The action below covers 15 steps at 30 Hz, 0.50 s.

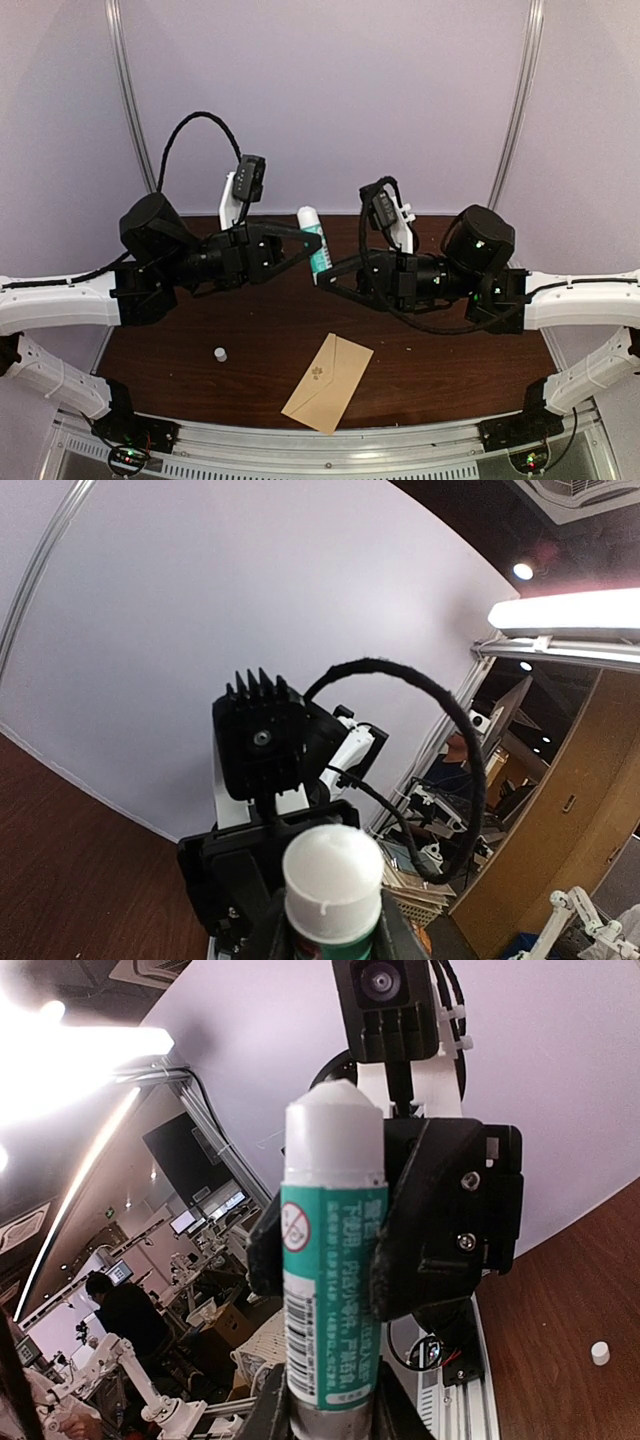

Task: Place the letter into the envelope and seal it
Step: Screw the solid glue.

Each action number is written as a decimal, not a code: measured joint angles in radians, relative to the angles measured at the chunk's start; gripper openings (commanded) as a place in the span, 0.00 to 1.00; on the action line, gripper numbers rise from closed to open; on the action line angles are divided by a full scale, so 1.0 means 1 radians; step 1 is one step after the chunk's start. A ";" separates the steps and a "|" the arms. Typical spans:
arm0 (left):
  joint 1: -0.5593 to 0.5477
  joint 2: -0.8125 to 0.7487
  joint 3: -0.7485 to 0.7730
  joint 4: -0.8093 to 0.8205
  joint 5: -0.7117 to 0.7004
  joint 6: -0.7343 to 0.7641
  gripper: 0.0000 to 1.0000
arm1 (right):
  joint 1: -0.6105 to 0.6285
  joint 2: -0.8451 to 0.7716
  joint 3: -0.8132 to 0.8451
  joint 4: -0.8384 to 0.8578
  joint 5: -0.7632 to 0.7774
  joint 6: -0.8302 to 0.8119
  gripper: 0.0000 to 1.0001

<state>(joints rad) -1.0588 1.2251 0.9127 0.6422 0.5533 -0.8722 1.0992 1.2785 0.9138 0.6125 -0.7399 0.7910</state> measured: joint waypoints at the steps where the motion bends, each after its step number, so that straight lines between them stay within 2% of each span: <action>1: 0.000 0.000 0.000 -0.005 -0.001 0.002 0.00 | 0.000 0.000 0.000 -0.003 0.002 -0.004 0.05; 4: 0.000 -0.009 0.000 -0.035 -0.019 0.015 0.00 | -0.001 -0.001 0.000 -0.024 0.019 -0.015 0.01; 8: -0.001 -0.028 0.000 -0.124 -0.084 0.040 0.00 | -0.011 -0.013 0.001 -0.103 0.077 -0.051 0.00; 11: -0.001 -0.039 0.000 -0.212 -0.170 0.049 0.00 | -0.018 -0.016 0.026 -0.218 0.142 -0.098 0.00; 15: 0.000 -0.040 0.013 -0.301 -0.288 0.046 0.00 | -0.018 0.002 0.131 -0.468 0.280 -0.191 0.00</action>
<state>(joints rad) -1.0592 1.1854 0.9257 0.3408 0.2653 -0.8261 1.0813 1.2800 1.0451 0.1444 -0.4603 0.6003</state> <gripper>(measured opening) 0.214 0.207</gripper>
